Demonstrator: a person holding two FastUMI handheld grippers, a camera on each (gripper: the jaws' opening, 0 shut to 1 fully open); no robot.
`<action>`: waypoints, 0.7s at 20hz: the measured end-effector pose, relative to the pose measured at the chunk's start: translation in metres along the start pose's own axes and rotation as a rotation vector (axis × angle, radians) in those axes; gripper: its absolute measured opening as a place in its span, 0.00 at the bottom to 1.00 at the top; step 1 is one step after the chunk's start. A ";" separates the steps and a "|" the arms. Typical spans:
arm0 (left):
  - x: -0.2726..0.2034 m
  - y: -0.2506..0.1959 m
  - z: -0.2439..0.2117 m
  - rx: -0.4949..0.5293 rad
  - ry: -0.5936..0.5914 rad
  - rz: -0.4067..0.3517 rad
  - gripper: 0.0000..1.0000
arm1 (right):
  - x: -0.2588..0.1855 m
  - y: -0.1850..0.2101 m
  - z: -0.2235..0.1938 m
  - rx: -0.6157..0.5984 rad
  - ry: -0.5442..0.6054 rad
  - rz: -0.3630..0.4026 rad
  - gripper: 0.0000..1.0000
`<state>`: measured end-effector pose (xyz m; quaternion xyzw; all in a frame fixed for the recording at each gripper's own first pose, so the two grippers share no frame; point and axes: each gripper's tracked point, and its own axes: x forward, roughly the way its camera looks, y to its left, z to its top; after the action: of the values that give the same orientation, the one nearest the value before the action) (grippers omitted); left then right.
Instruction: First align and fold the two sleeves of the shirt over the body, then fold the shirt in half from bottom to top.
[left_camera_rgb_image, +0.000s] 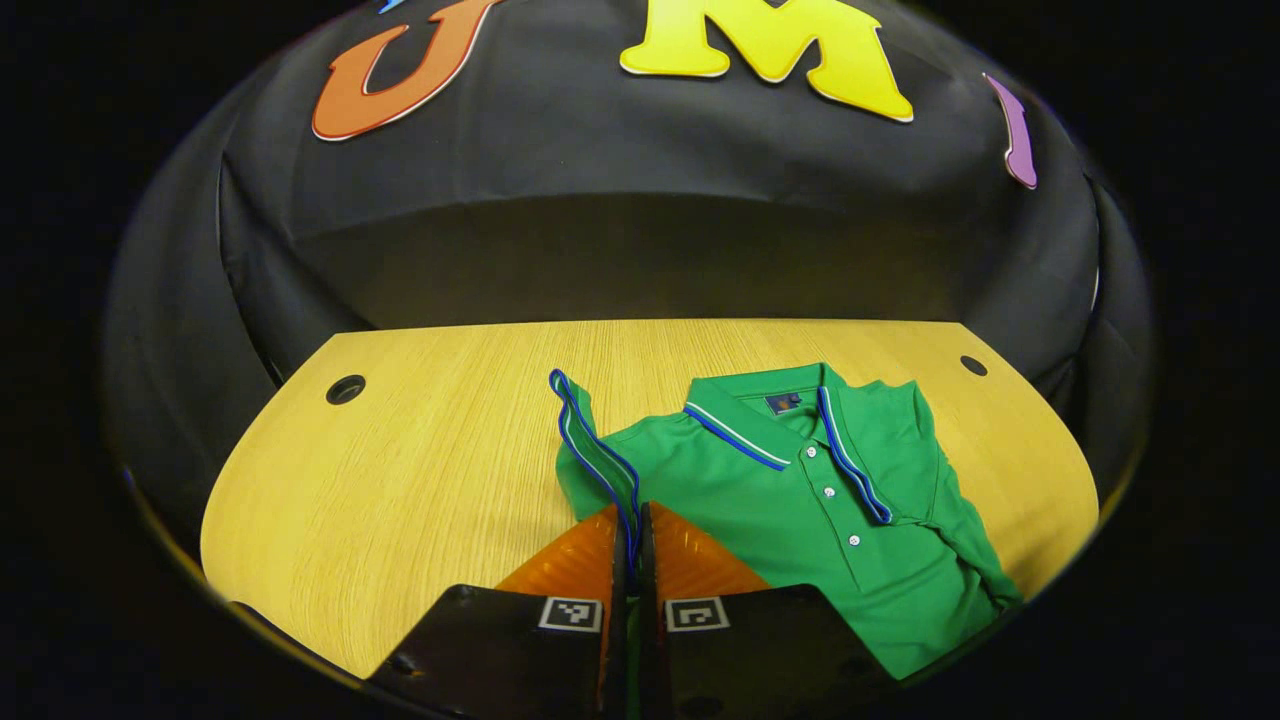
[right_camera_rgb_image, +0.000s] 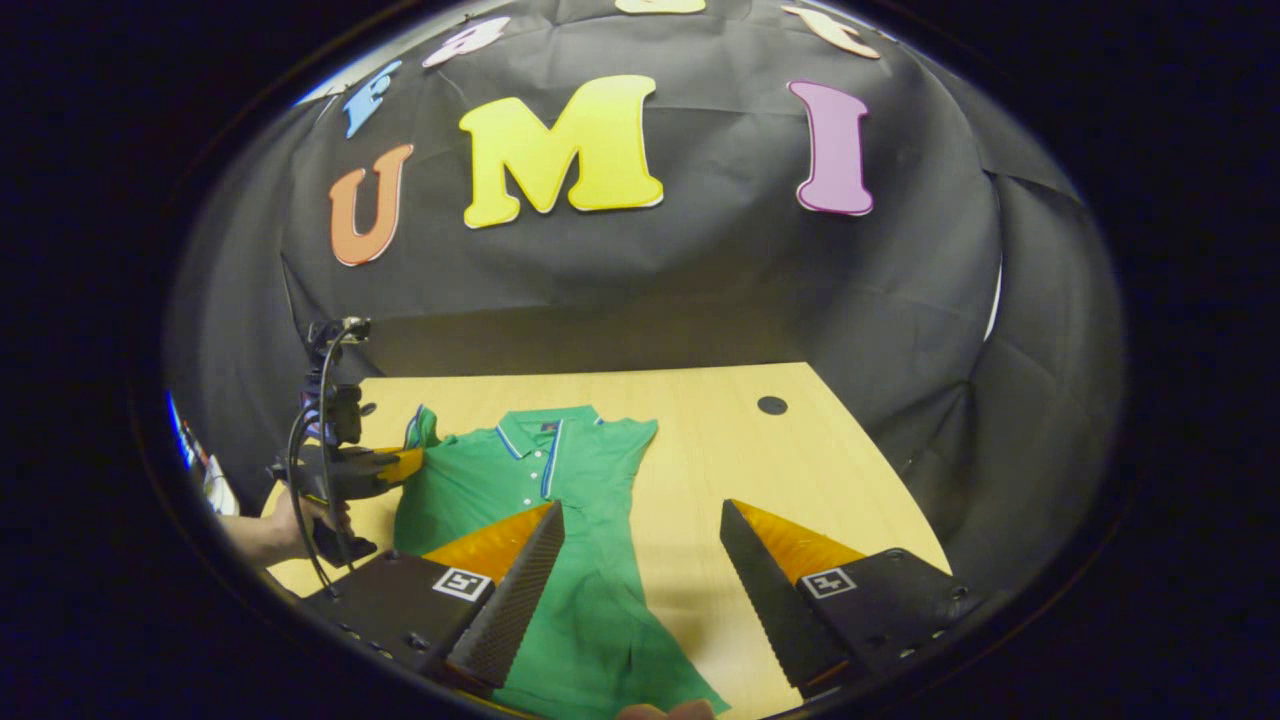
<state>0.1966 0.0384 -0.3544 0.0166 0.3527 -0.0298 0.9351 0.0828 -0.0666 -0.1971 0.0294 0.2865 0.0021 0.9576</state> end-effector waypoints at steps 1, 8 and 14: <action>0.000 0.000 -0.001 -0.001 0.003 0.002 0.11 | -0.001 -0.002 -0.001 0.009 0.000 0.000 0.96; -0.007 -0.015 0.015 0.028 -0.025 0.004 0.13 | -0.006 -0.015 -0.010 0.044 0.005 -0.001 0.93; 0.012 -0.069 0.021 0.082 -0.010 -0.013 0.17 | -0.014 -0.035 -0.011 0.050 -0.005 -0.017 0.96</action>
<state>0.2148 -0.0325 -0.3474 0.0523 0.3464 -0.0506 0.9353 0.0648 -0.1012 -0.2006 0.0509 0.2841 -0.0136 0.9573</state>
